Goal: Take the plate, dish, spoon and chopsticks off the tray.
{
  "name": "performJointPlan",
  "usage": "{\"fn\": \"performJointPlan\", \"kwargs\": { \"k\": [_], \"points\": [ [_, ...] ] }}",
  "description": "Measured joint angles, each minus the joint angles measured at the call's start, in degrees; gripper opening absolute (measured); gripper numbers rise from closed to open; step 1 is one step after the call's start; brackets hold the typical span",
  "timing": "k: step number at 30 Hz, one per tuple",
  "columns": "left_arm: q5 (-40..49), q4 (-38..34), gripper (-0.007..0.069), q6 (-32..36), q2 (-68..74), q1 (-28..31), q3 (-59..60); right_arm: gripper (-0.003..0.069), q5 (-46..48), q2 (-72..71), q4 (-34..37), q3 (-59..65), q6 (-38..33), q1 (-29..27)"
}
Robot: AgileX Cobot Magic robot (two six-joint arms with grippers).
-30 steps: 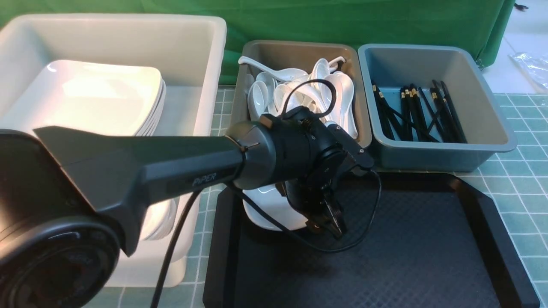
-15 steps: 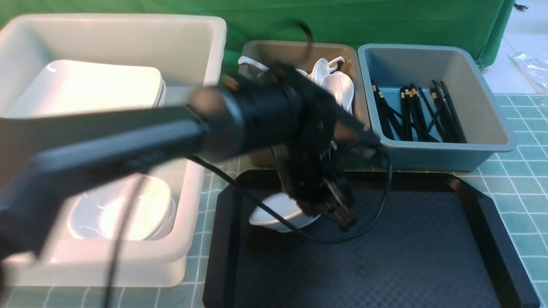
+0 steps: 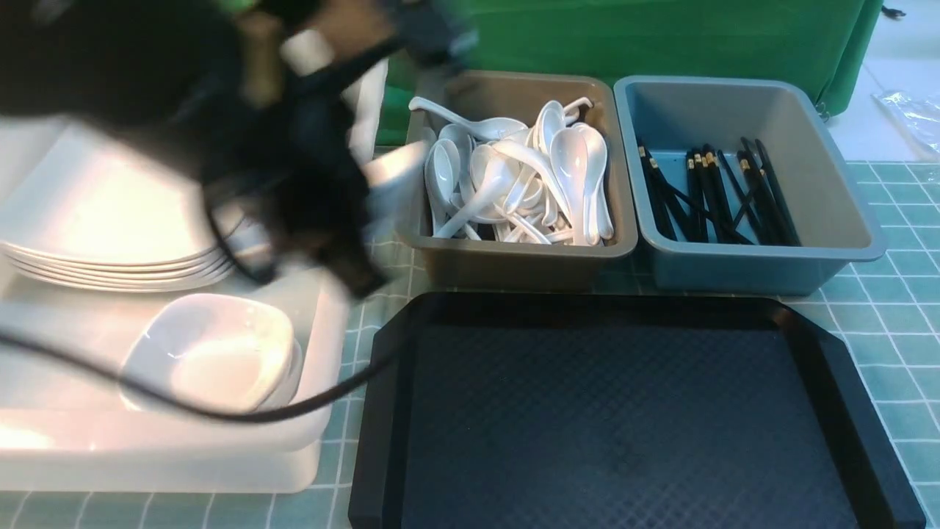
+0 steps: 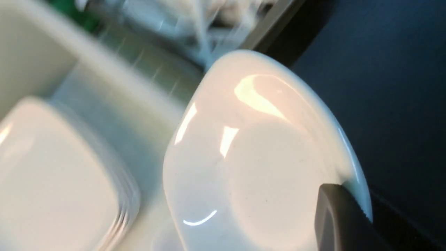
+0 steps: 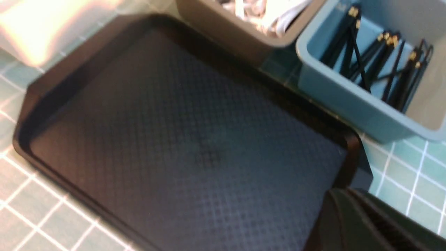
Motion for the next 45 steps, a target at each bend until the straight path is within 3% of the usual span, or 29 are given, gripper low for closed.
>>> {"fn": "performJointPlan", "kwargs": {
  "k": [2, 6, 11, 19, 22, 30, 31, 33, 37, 42, 45],
  "points": [
    [-4.36, 2.84, 0.0022, 3.01, -1.49, 5.27, 8.88, 0.002, -1.53, 0.0, 0.0, 0.0, 0.0, 0.0],
    [-14.93, 4.15, 0.0022, 7.59, -1.64, 10.32, 19.81, 0.002, -2.37, 0.0, 0.0, 0.0, 0.0, 0.0],
    [-21.94, 8.79, 0.0022, 8.51, -0.65, 12.47, 26.53, 0.002, -2.07, 0.0, 0.15, 0.0, 0.0, 0.0],
    [-23.05, 10.46, 0.0055, 6.57, 0.36, 12.82, 27.02, 0.002, -1.83, 0.0, 0.6, 0.0, 0.0, 0.0],
    [-22.79, 10.31, 0.0118, 6.63, 0.68, 12.82, 27.02, 0.002, -1.83, 0.0, 0.7, 0.0, -0.06, 0.0],
    [-21.64, 7.16, 0.0449, 6.64, -1.13, 12.82, 26.59, 0.002, -1.77, 0.0, 2.59, 0.0, -0.28, 0.0],
    [-21.6, 6.83, 0.0457, 6.64, -1.37, 12.82, 26.59, 0.002, -1.77, 0.0, 2.65, 0.0, -0.28, 0.0],
    [-20.9, 1.81, 0.056, 6.64, -5.06, 12.82, 26.25, 0.002, -1.77, 0.0, 3.36, 0.0, -0.44, 0.0],
    [-20.51, -5.83, 0.0626, 6.6, -11.86, 12.77, 25.28, 0.002, -1.77, 0.0, 3.85, 0.0, -0.44, 0.0],
    [-20.21, -14.53, 0.0596, 5.25, -21.32, 12.77, 25.08, 0.002, -1.77, 0.0, 4.28, 0.0, -0.44, 0.0],
    [-23.78, -20.07, 0.0442, 2.23, -28.77, 12.77, 26.17, 0.002, -1.47, 0.0, 4.83, 0.0, 0.33, 0.0]
  ]
}}
